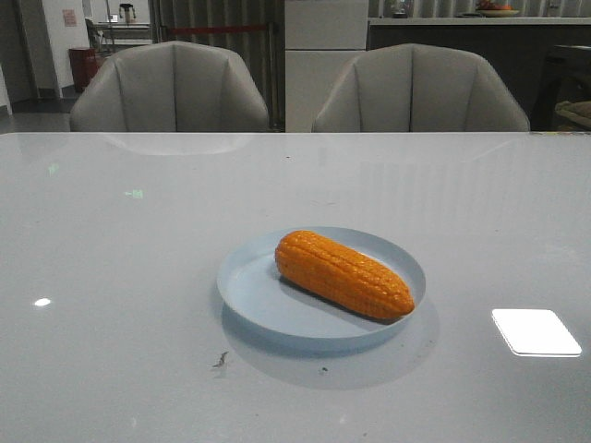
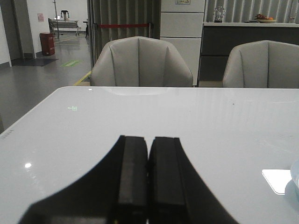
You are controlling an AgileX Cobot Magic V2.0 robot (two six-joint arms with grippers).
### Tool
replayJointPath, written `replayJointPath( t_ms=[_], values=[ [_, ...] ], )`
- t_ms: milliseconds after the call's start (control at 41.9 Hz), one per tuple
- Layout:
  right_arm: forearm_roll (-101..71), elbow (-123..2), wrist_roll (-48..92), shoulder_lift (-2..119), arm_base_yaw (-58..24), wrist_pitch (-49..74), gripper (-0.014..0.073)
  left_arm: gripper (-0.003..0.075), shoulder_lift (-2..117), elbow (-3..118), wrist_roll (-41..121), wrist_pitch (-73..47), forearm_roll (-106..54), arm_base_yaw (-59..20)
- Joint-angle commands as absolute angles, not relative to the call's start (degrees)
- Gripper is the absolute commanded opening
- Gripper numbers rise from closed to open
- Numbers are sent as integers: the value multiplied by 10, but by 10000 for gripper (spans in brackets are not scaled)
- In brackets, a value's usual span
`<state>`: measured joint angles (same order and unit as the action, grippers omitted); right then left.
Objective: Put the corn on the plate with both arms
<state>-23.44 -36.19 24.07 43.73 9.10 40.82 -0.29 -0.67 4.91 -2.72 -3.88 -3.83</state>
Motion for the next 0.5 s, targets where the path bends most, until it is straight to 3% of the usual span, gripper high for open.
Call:
replayJointPath(
  t_ms=[0, 334, 477],
  values=[
    [-253, -378, 244, 434, 95, 379, 475, 93, 3, -28, 43, 28, -45, -44],
    [-224, -378, 245, 412, 75, 357, 467, 93, 3, -28, 43, 28, -45, -44],
    [-219, -378, 245, 376, 65, 343, 272, 93, 3, -28, 43, 28, -45, -44]
  ],
)
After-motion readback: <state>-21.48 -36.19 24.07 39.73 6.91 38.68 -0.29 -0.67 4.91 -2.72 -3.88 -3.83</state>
